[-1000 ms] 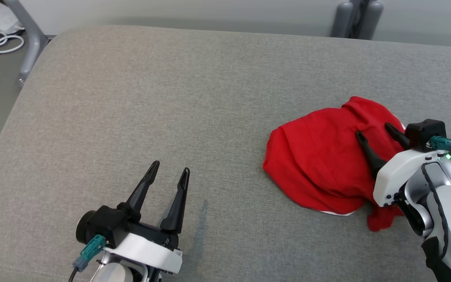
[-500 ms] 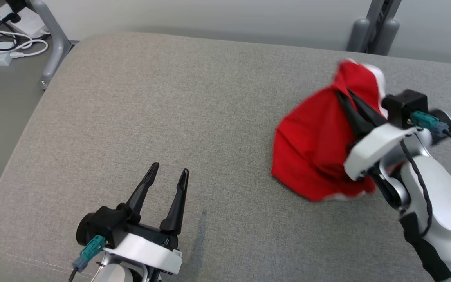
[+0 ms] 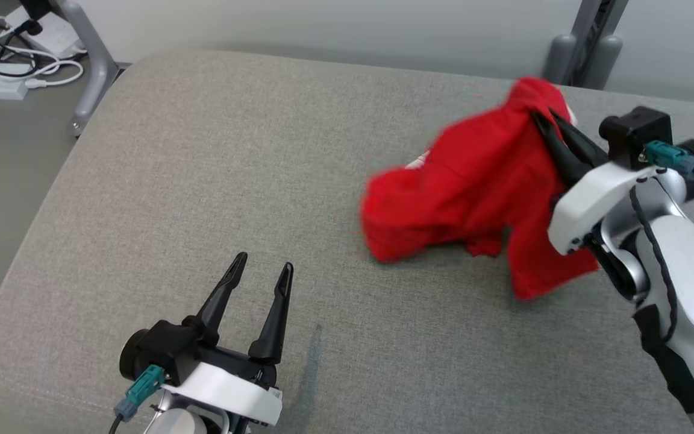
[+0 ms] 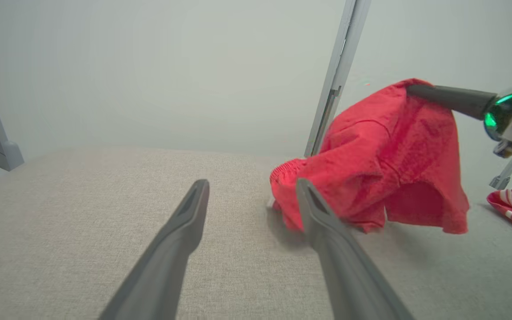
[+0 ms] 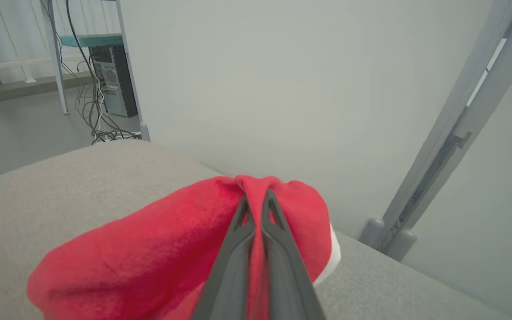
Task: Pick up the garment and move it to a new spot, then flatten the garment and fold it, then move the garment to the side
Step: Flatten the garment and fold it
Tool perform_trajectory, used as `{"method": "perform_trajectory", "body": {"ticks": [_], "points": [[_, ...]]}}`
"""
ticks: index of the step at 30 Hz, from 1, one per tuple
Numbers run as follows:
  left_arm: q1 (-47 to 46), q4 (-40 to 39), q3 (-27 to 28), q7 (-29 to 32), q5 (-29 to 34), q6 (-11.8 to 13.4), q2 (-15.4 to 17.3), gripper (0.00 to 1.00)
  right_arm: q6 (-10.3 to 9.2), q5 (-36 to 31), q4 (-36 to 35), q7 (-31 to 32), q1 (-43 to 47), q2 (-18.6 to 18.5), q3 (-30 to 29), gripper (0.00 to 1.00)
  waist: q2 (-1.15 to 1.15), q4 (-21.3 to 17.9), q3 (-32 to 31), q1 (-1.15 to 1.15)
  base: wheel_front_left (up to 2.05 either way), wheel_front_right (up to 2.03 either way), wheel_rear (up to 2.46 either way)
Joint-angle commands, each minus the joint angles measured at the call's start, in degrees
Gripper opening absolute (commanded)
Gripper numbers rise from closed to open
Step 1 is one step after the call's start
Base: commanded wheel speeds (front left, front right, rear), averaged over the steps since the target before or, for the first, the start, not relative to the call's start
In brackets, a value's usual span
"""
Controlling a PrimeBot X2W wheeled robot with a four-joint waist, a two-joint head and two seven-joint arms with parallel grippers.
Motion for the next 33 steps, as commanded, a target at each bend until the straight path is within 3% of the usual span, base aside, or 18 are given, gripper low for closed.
{"method": "perform_trajectory", "body": {"ticks": [1, 8, 9, 10, 16, 21, 27, 33], "points": [[-0.61, -0.11, 0.00, -0.16, -0.17, 0.15, 0.20, 1.00, -0.04, -0.91, 1.42, 0.44, 0.57, -0.95, -0.42, 0.00, 0.00, 0.50, 0.86, 0.00, 0.00, 0.00, 0.00], [-1.80, 0.18, -0.85, -0.16, -0.75, 0.26, 0.20, 1.00, -0.04, -4.98, 13.18, 1.27, -0.85, -2.93, -0.09, 0.00, 0.00, 1.68, 3.10, 0.00, 0.00, 0.00, 0.00], [-1.88, 0.24, -0.85, -0.16, -0.76, 0.32, 0.20, 1.00, -0.04, -5.82, 14.61, 1.13, -1.30, -3.13, 0.15, 0.38, 0.00, 1.62, 3.21, 0.00, 0.00, 0.00, 0.00], [-1.97, 0.28, -0.79, -0.16, -0.73, 0.35, 0.17, 1.00, -0.04, -5.80, 16.33, 1.26, -1.64, -2.82, -0.06, 1.00, 0.00, 1.48, 3.24, 0.00, 0.00, 0.00, 0.00], [-2.28, 0.61, -0.18, -0.16, -0.11, 0.37, 0.20, 1.00, -0.04, -5.51, 20.03, -1.53, -3.00, 0.08, 0.83, 1.00, 0.00, -1.07, 1.69, 0.00, 0.00, 0.00, 0.00], [-1.89, 0.52, 0.67, -0.16, 0.31, 0.27, 0.23, 1.00, -0.05, -4.62, 18.10, -5.72, -1.09, 2.12, 0.47, 1.00, 0.00, -4.62, -0.72, 0.00, 0.00, 0.00, 0.00], [-1.11, 0.44, 2.34, -0.16, 0.32, 0.20, 0.22, 1.00, -0.05, -3.93, 10.33, -9.79, 4.00, 3.08, -0.96, 1.00, 0.00, -9.64, -3.52, 0.00, 0.00, 0.00, 0.00], [-0.52, 0.36, 4.17, -0.16, -0.28, 0.47, 0.20, 1.00, -0.04, -4.96, -0.85, -12.37, 14.02, 5.51, -7.63, 1.00, 0.00, -14.02, -5.12, 0.00, 0.00, 0.00, 0.00]]}}
